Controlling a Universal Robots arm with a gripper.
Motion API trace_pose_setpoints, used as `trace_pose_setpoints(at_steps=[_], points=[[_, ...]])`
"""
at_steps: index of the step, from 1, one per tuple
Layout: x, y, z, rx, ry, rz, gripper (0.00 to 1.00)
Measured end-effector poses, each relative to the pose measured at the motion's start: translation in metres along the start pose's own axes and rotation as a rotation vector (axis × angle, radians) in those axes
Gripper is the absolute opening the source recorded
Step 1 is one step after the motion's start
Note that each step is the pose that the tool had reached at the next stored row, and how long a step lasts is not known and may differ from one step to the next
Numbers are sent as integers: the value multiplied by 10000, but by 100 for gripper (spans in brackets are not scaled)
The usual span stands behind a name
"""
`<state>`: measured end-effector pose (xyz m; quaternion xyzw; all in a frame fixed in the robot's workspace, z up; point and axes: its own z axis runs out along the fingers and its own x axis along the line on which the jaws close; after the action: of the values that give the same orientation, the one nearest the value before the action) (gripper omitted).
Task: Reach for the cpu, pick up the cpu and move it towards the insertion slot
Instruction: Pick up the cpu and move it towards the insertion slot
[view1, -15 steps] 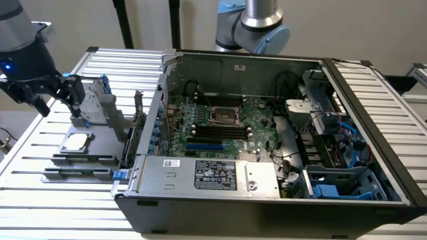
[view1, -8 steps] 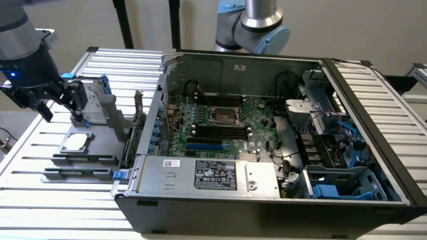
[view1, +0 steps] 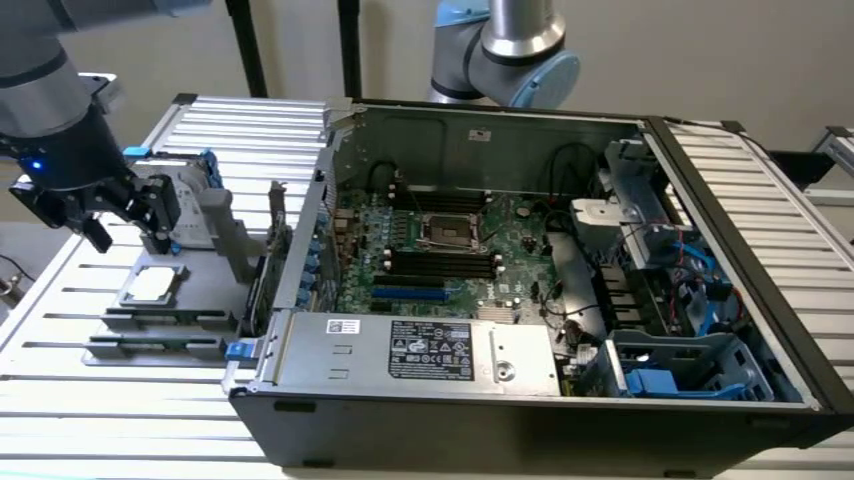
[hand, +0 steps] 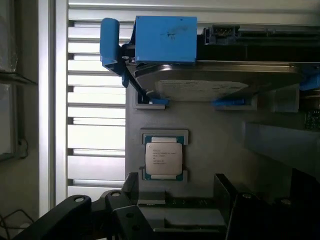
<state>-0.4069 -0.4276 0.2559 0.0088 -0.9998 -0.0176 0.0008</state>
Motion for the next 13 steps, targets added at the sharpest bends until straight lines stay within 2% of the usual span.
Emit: trace_pose_setpoints(at_steps=[13], points=[[-1,-17,236,0,-1,-1,71]])
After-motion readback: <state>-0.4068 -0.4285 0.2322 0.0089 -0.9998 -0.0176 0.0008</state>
